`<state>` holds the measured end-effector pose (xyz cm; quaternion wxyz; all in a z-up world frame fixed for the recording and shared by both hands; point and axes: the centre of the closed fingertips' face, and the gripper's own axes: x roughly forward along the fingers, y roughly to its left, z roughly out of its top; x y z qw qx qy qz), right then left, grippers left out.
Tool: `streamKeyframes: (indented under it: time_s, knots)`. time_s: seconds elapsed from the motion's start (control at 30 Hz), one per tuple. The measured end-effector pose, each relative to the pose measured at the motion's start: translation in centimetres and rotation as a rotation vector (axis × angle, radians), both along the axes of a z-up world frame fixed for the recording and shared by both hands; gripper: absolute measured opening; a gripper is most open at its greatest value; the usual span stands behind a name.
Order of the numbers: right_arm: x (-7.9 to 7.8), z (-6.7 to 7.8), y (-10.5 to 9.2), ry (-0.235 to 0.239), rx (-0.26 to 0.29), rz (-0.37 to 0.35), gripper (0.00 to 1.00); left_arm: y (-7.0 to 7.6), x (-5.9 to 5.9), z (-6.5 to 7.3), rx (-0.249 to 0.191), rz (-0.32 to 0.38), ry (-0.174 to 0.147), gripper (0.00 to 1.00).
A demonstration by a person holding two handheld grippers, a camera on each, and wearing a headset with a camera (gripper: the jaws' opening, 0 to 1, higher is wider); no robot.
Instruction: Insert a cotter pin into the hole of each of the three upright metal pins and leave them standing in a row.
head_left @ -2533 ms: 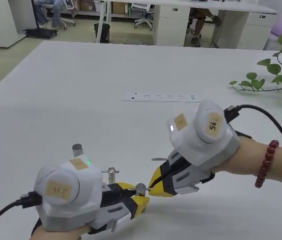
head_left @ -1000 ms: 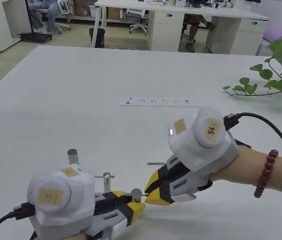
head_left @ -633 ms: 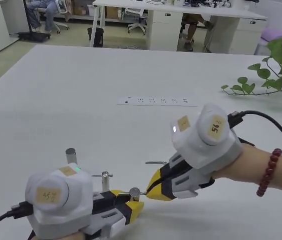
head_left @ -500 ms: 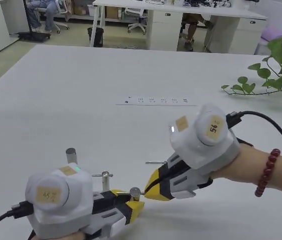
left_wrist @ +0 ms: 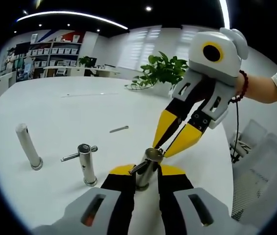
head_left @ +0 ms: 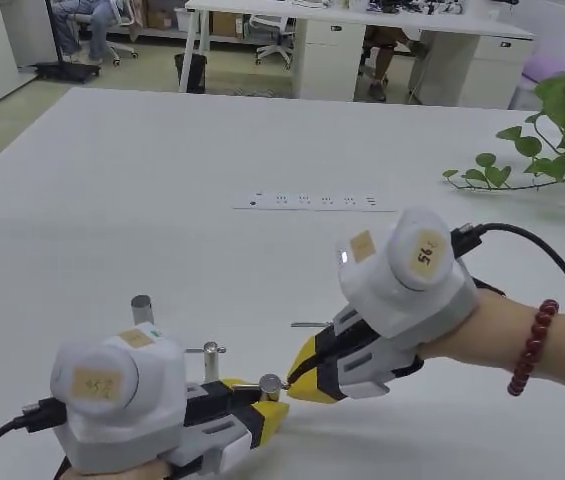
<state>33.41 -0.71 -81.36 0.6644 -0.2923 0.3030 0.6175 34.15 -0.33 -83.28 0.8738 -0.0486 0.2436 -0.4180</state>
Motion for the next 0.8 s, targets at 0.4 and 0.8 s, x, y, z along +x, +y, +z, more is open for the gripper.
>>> streamKeyframes:
  time_s: [0.4, 0.8]
  knots:
    - [-0.2, 0.3, 1.4, 0.040, 0.068, -0.029, 0.19, 1.4, -0.7, 0.3, 0.047, -0.023, -0.009, 0.28]
    - [-0.1, -0.5, 2.3, 0.034, 0.081, -0.029, 0.19, 1.9, -1.1, 0.7, 0.051, -0.039, -0.016, 0.31]
